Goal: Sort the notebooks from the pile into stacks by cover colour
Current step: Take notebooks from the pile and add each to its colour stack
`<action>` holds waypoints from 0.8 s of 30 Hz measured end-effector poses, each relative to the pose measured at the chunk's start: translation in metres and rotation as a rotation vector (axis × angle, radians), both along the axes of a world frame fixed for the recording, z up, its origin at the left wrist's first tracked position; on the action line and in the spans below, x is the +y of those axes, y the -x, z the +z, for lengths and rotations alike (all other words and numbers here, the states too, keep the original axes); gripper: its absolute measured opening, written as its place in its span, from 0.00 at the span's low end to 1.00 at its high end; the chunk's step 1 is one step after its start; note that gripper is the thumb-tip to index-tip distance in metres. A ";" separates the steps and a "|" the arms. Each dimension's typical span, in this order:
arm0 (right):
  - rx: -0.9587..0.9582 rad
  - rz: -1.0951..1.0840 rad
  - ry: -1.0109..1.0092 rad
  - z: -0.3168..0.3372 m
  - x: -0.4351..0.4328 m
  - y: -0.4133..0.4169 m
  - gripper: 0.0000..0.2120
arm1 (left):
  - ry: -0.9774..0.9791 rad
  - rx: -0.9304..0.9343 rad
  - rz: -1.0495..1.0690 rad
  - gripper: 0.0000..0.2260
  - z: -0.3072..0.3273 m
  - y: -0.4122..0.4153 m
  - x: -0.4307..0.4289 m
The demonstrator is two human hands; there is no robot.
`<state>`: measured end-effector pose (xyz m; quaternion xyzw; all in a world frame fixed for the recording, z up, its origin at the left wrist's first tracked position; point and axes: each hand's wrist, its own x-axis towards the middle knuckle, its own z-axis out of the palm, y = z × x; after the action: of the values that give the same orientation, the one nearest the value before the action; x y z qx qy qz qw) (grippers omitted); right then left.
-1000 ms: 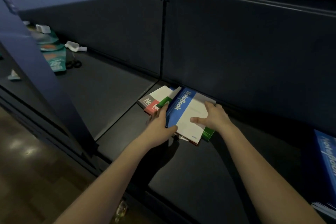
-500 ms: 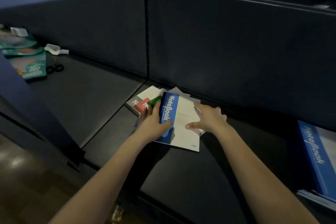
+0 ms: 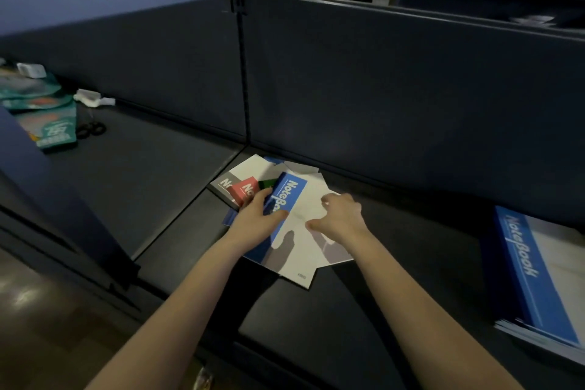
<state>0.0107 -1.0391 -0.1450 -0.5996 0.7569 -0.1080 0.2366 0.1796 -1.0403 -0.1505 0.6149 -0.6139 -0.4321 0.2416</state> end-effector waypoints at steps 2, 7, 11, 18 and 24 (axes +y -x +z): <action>0.016 0.012 0.015 0.001 0.002 -0.006 0.33 | -0.006 0.071 0.010 0.27 0.004 0.000 0.006; -0.045 0.050 0.052 -0.001 0.009 -0.002 0.39 | -0.021 0.221 0.124 0.23 0.011 0.000 0.016; -0.185 0.041 0.106 -0.007 0.019 0.009 0.40 | -0.041 0.297 0.177 0.18 0.010 0.005 0.021; -0.388 -0.019 0.128 -0.010 0.028 0.028 0.38 | 0.014 0.367 0.341 0.11 0.006 0.013 0.023; -0.540 -0.005 0.137 -0.016 0.039 0.039 0.35 | 0.075 0.448 0.236 0.24 -0.001 0.020 0.027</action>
<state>-0.0285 -0.9999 -0.1611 -0.5618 0.6589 -0.3154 0.3883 0.1592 -1.0130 -0.1515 0.5616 -0.4846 -0.5034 0.4431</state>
